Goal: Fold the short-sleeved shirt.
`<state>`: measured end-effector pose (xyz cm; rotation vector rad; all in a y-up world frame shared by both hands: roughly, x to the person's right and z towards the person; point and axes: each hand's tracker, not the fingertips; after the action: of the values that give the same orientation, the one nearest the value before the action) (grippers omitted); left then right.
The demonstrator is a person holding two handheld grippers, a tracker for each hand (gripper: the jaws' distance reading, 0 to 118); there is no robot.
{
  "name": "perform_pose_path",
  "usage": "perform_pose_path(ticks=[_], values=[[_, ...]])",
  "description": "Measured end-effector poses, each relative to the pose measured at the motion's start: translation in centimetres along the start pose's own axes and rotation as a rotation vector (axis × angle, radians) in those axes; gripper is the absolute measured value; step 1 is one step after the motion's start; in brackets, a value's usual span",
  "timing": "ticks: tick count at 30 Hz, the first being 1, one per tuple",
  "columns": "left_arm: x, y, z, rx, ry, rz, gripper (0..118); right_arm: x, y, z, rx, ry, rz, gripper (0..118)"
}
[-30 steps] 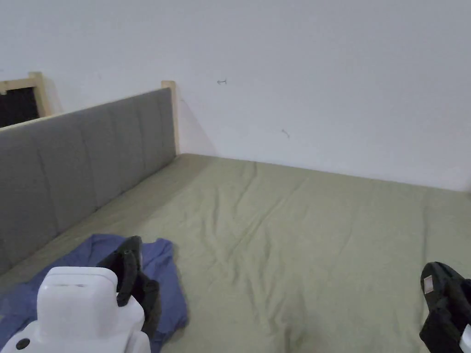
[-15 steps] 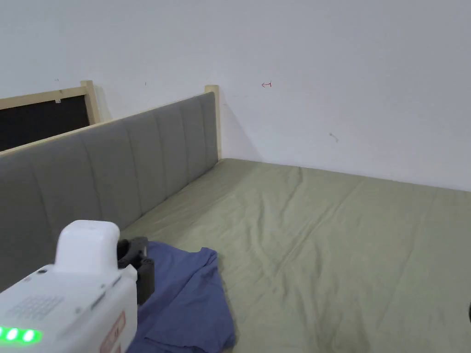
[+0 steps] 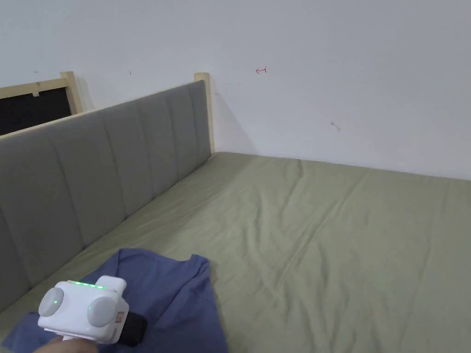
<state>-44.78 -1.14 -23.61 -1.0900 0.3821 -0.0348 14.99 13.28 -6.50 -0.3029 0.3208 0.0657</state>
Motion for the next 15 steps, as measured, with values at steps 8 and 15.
perform_pose_path(ticks=[8,15], values=[[-1.0,-2.1,-2.2,0.102,-0.085,0.076,118,-0.4,-1.1,-2.9,-0.101,0.032,-0.067,3],[0.4,-2.8,2.8,0.211,-0.109,0.045,2,-0.6,-0.5,-1.9,-0.089,0.042,-0.082,3]])
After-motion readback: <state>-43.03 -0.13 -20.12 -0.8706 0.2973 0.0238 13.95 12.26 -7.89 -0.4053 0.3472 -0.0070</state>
